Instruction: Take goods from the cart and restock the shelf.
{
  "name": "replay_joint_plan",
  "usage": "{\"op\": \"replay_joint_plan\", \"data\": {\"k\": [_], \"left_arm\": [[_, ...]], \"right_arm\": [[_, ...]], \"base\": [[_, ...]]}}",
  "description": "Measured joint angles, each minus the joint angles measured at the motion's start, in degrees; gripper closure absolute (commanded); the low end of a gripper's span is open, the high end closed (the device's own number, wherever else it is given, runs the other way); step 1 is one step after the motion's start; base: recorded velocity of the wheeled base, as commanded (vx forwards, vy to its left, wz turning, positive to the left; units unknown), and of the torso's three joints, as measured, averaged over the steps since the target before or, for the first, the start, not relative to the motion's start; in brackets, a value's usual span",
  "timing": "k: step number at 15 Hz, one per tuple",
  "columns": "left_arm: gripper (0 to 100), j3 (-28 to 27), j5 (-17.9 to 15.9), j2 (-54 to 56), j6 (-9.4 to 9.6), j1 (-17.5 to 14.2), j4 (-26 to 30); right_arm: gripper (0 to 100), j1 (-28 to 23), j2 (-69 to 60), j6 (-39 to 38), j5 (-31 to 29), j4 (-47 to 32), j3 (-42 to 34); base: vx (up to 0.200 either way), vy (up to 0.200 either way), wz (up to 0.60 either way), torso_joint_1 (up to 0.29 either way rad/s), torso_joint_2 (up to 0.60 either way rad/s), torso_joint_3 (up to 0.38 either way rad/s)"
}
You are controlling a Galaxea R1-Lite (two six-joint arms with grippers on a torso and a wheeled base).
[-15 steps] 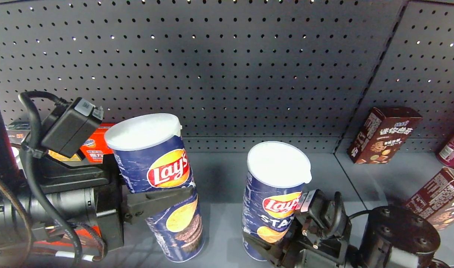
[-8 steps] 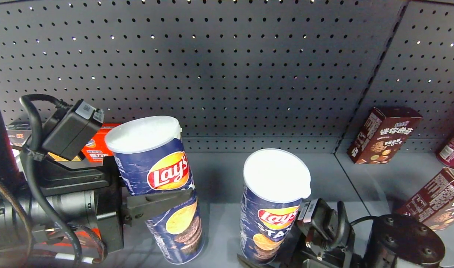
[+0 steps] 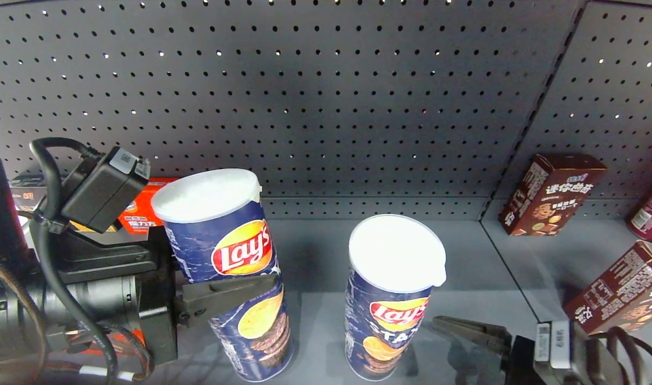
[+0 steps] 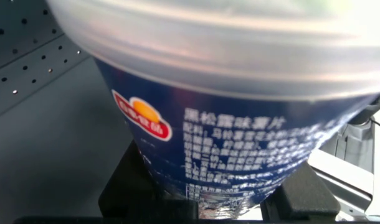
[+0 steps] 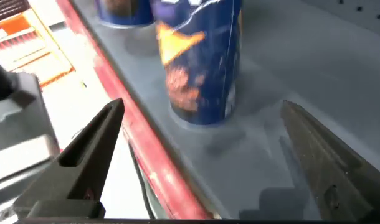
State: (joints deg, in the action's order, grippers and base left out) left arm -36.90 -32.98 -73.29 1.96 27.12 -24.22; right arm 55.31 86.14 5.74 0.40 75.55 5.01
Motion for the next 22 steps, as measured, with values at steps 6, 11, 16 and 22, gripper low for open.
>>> {"op": "replay_joint_plan", "data": {"k": [6, 11, 16, 22], "left_arm": [[100, 0.0, 0.0, 0.0, -0.02, 0.2, 0.1], [100, -0.5, 0.0, 0.0, 0.00, 0.1, 0.0], [100, -0.1, -0.1, 0.0, 0.09, 0.3, -0.2], [100, 0.1, -0.3, 0.0, 0.39, 0.6, -0.2]], "right_arm": [[0, -0.2, -10.9, 0.4, -7.7, -4.2, -4.7], [0, -2.2, -18.6, 0.4, -13.9, -11.8, -3.7], [0, -2.3, -31.6, 1.4, -17.9, -32.9, 3.1], [0, -2.3, -47.0, 5.6, -19.3, -49.3, 3.5]], "base": [[0.000, 0.000, 0.00, 0.000, 0.00, 0.000], [0.000, 0.000, 0.00, 0.000, 0.00, 0.000], [0.000, 0.000, 0.00, 0.000, 0.00, 0.000], [0.000, 0.000, 0.00, 0.000, 0.00, 0.000]]}}
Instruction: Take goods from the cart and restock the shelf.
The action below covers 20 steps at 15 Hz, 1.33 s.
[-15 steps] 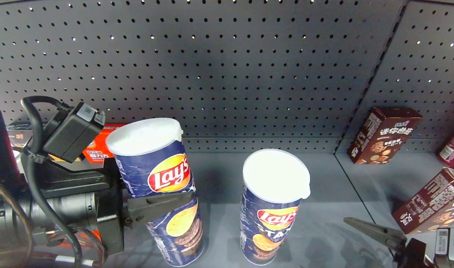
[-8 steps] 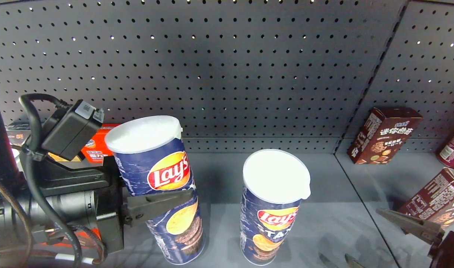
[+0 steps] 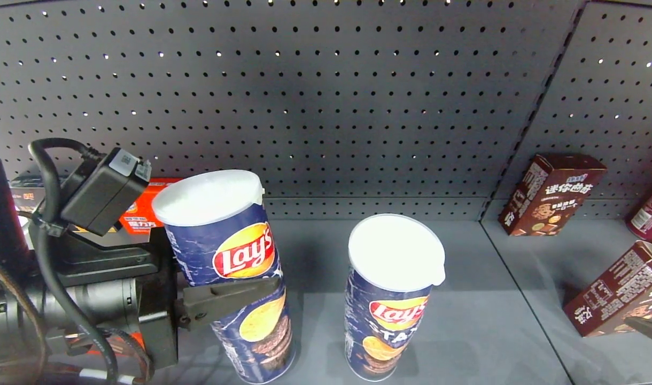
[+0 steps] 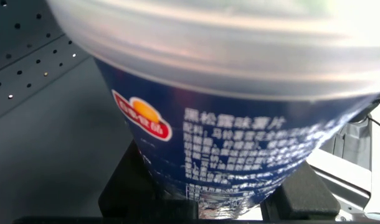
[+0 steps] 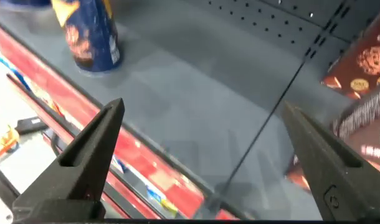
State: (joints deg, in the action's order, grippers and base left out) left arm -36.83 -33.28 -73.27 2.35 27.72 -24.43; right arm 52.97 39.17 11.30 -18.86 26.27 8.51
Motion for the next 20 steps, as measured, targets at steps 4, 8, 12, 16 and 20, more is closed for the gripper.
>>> {"op": "replay_joint_plan", "data": {"k": [4, 8, 12, 16, 20], "left_arm": [[100, 1.2, -0.2, 0.0, 0.00, 0.1, 0.0], [100, 1.6, -0.1, 0.0, 0.00, 1.6, -0.8], [100, 2.2, -0.2, 0.0, -0.15, 2.1, -2.3], [100, 3.2, -0.2, 0.0, -0.12, 2.2, -2.4], [100, 4.0, -0.1, 0.4, -0.15, 2.3, -2.4]], "right_arm": [[0, -0.2, -2.4, 2.0, -0.3, -0.9, -5.9], [0, -5.4, -3.0, 1.1, -2.5, -3.5, -8.1], [0, -14.6, -9.5, 0.7, -2.5, -13.6, -8.2], [0, -24.3, -21.3, 1.0, -2.0, -24.0, -7.6], [0, -33.8, -29.3, 1.0, -2.0, -24.0, -7.5]], "base": [[0.000, 0.000, 0.00, 0.000, 0.00, 0.000], [0.000, 0.000, 0.00, 0.000, 0.00, 0.000], [0.000, 0.000, 0.00, 0.000, 0.00, 0.000], [0.000, 0.000, 0.00, 0.000, 0.00, 0.000], [0.000, 0.000, 0.00, 0.000, 0.00, 0.000]]}}
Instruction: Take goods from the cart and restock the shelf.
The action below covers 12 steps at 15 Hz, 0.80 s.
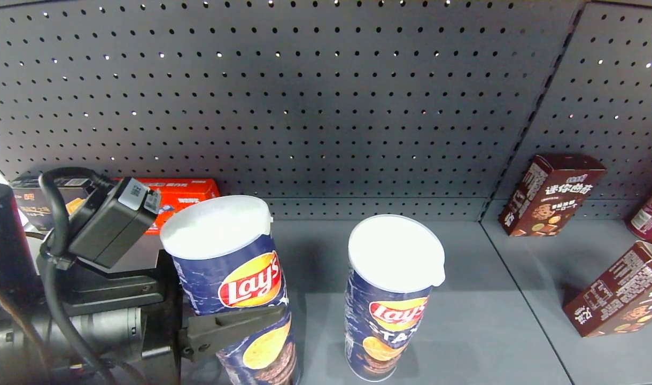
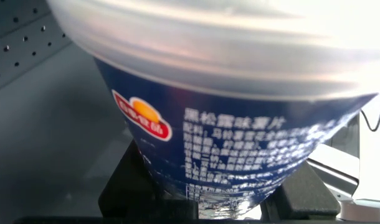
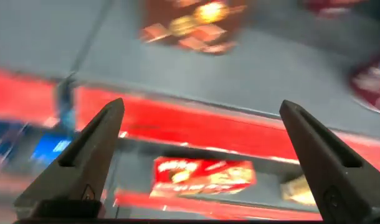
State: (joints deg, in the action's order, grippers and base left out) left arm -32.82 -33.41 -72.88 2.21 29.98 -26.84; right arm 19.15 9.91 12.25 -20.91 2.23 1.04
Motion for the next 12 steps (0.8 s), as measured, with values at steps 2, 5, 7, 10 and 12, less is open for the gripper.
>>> {"op": "replay_joint_plan", "data": {"k": [2, 5, 7, 10, 12], "left_arm": [[100, 0.5, 0.0, 0.4, 0.00, 0.1, 0.1], [100, 0.9, 0.0, 0.8, 0.00, 0.3, 0.1], [100, 1.0, 0.0, 1.0, 0.00, 0.3, 0.1], [100, 1.3, 0.0, 1.3, 0.00, 0.4, 0.1], [100, 1.7, 0.0, 1.4, 0.00, 0.5, 0.1]], "right_arm": [[0, -2.5, -2.9, -0.4, -2.7, 0.0, 0.0], [0, -3.1, -4.7, -2.0, -4.4, 0.0, 0.0], [0, -2.7, -5.9, -1.8, -4.2, 0.0, 0.0], [0, -1.6, -8.8, -2.2, -0.9, 0.0, -0.1], [0, -1.3, -9.5, -2.3, 3.6, 0.1, -0.2]], "base": [[0.000, 0.000, 0.00, 0.000, 0.00, 0.000], [0.000, 0.000, 0.00, 0.000, 0.00, 0.000], [0.000, 0.000, 0.00, 0.000, 0.00, 0.000], [0.000, 0.000, 0.00, 0.000, 0.00, 0.000], [0.000, 0.000, 0.00, 0.000, 0.00, 0.000]]}}
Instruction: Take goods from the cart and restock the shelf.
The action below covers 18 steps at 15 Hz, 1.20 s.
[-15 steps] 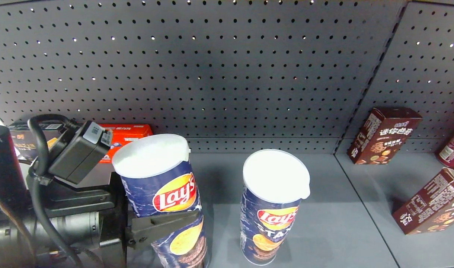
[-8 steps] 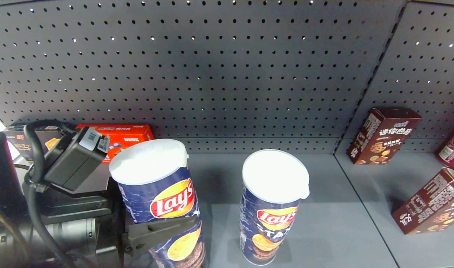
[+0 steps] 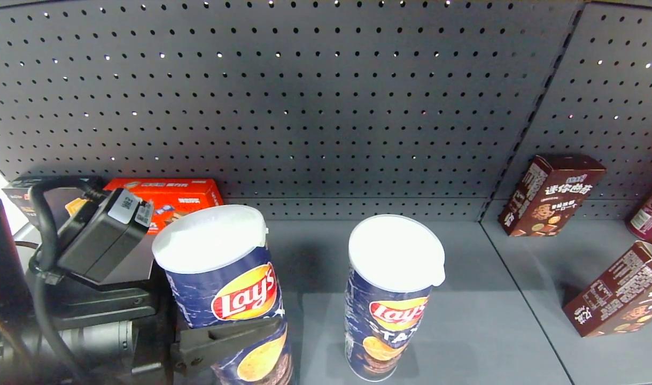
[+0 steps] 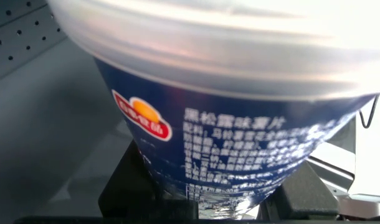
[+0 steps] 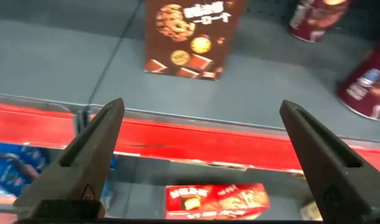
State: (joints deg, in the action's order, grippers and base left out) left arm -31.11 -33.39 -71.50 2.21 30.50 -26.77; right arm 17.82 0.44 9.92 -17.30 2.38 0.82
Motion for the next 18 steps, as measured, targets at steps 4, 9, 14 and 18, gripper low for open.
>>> {"op": "replay_joint_plan", "data": {"k": [4, 9, 14, 18], "left_arm": [[100, 0.7, 0.1, 0.1, 0.00, 0.5, 0.0], [100, 0.8, 0.1, 0.7, -0.10, 0.4, 0.0], [100, 0.6, 0.0, 1.0, -0.10, 0.4, 0.0], [100, 1.1, 0.0, 1.0, -0.11, 0.5, 0.0]], "right_arm": [[0, 0.1, -0.4, -0.8, 6.6, 0.5, -0.2], [0, -0.1, -0.5, -5.7, 15.4, -2.4, 0.5], [0, -0.1, -0.5, -7.0, 20.0, -2.5, -0.5], [0, 0.0, -0.5, -9.9, 18.2, -2.6, -0.7]], "base": [[0.000, 0.000, 0.00, 0.000, 0.00, 0.000], [0.000, 0.000, 0.00, 0.000, 0.00, 0.000], [0.000, 0.000, 0.00, 0.000, 0.00, 0.000], [0.000, 0.000, 0.00, 0.000, 0.00, 0.000]]}}
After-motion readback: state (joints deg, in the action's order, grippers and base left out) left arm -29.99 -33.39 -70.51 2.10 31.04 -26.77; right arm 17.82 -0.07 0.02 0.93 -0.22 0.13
